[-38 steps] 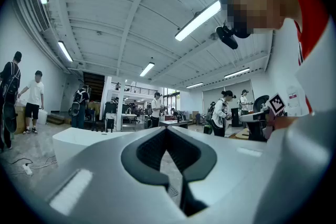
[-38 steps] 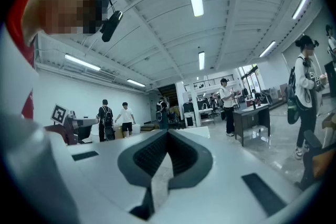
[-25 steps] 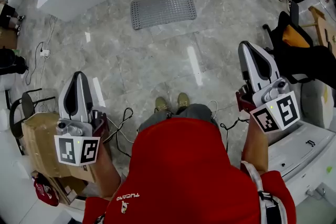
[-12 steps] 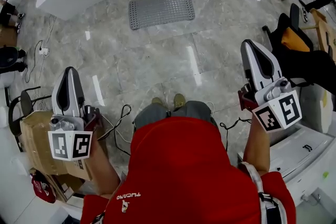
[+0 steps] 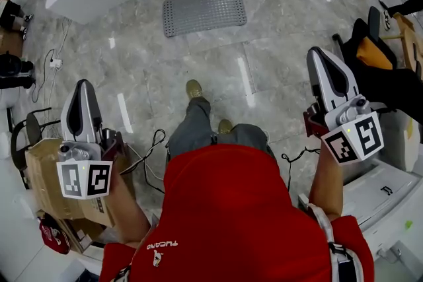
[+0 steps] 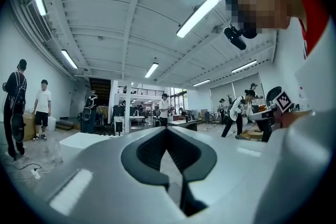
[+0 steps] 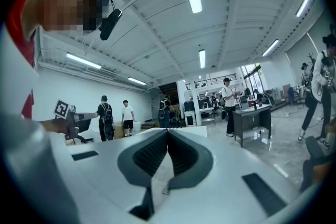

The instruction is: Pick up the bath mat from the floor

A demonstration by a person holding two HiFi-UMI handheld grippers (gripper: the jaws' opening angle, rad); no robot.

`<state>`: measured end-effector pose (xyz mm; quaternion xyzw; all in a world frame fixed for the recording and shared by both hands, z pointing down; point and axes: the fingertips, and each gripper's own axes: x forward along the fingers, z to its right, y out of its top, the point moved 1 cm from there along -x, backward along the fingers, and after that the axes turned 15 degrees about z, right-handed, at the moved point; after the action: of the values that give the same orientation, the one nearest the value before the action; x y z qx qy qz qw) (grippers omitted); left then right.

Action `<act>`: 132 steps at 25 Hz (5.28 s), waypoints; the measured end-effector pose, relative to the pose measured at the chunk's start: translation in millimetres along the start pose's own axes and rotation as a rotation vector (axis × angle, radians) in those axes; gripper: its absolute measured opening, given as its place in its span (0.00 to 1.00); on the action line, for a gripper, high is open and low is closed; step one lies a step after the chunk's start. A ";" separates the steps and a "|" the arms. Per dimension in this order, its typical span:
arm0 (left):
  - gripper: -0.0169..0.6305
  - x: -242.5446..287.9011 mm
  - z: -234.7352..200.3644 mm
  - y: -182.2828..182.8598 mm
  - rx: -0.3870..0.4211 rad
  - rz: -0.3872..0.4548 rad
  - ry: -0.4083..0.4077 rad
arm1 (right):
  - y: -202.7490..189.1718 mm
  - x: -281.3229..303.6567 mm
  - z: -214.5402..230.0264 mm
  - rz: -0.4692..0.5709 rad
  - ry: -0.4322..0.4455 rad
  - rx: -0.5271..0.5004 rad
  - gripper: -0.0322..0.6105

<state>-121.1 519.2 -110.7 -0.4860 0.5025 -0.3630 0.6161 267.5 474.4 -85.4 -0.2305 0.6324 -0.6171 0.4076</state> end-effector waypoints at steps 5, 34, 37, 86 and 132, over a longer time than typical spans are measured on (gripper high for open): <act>0.03 19.4 -9.7 -8.9 0.000 0.021 -0.010 | -2.7 16.1 6.1 0.003 0.001 -0.023 0.05; 0.03 255.7 -229.4 -101.4 -0.003 -0.006 -0.066 | -64.4 308.7 57.1 -0.049 -0.127 -0.098 0.05; 0.03 268.8 -242.0 -112.3 -0.015 -0.015 -0.065 | -68.1 324.0 60.7 -0.056 -0.136 -0.106 0.05; 0.04 467.6 -257.6 -310.0 0.014 -0.161 0.104 | -237.4 480.7 289.1 -0.226 -0.124 -0.115 0.05; 0.35 381.2 -318.9 -869.6 -0.189 -0.756 0.126 | -762.7 388.7 410.8 -0.742 -0.281 0.078 0.32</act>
<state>-307.0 -141.8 618.5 -0.6682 0.3561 -0.5455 0.3592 216.5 -178.6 602.0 -0.5099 0.4200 -0.7086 0.2479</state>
